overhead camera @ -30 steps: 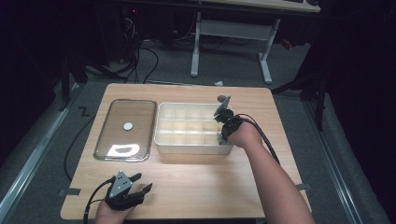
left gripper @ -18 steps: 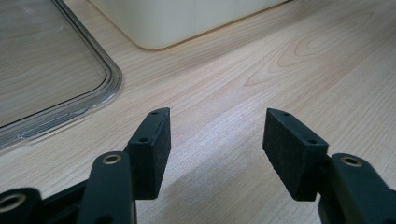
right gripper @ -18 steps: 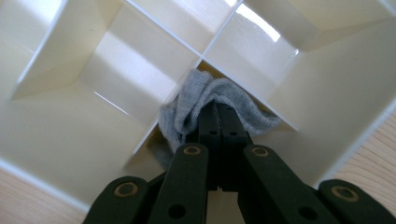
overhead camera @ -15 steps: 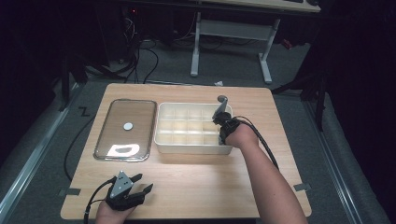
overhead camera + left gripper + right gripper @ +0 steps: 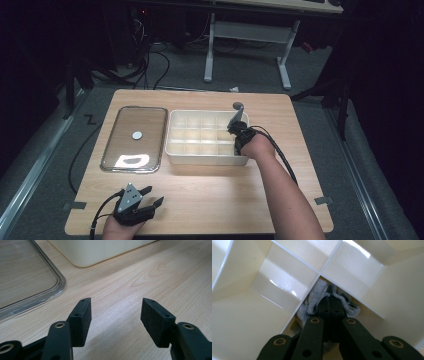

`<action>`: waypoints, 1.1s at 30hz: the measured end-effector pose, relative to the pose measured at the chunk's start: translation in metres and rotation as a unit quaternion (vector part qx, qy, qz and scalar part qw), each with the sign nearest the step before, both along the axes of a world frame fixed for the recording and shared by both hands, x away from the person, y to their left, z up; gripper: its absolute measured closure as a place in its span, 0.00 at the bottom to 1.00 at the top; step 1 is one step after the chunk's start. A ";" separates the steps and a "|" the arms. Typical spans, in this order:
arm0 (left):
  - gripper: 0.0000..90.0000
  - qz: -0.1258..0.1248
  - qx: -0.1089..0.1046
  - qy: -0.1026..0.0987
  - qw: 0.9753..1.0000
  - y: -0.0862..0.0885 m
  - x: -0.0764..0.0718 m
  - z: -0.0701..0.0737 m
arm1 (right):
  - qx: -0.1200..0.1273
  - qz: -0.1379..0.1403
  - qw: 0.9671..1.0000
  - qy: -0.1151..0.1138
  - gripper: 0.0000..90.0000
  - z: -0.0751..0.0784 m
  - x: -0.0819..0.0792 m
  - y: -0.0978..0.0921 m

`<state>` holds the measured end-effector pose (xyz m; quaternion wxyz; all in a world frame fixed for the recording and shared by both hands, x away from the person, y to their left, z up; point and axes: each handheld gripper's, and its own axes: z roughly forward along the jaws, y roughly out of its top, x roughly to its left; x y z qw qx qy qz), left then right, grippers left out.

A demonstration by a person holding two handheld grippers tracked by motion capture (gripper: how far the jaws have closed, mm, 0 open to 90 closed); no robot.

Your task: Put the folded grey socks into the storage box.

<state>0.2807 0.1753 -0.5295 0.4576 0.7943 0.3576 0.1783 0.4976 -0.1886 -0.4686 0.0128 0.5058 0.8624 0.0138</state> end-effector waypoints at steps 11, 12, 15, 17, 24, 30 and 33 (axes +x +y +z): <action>0.47 0.002 -0.001 -0.001 1.000 0.002 0.001 0.000 | 0.006 0.002 1.000 -0.013 1.00 0.003 -0.003 -0.003; 0.47 0.002 -0.001 -0.001 1.000 0.002 0.001 0.000 | 0.005 0.001 1.000 -0.014 1.00 0.003 -0.004 -0.003; 0.47 0.002 0.000 -0.001 1.000 0.001 0.001 0.000 | 0.005 0.001 1.000 -0.015 1.00 0.004 -0.004 -0.003; 0.47 0.001 0.000 -0.001 1.000 0.001 0.001 0.000 | 0.004 -0.003 1.000 -0.016 1.00 0.005 -0.005 -0.002; 0.47 0.000 0.002 0.000 1.000 0.001 0.001 0.000 | 0.003 0.006 1.000 -0.022 0.97 0.011 -0.006 -0.003; 0.47 0.000 0.002 0.000 1.000 0.001 0.001 0.000 | 0.006 0.003 1.000 -0.028 0.94 0.019 -0.007 -0.005; 0.47 0.000 0.001 0.000 1.000 0.001 0.001 0.000 | 0.013 0.000 0.999 -0.033 0.93 0.024 -0.007 -0.005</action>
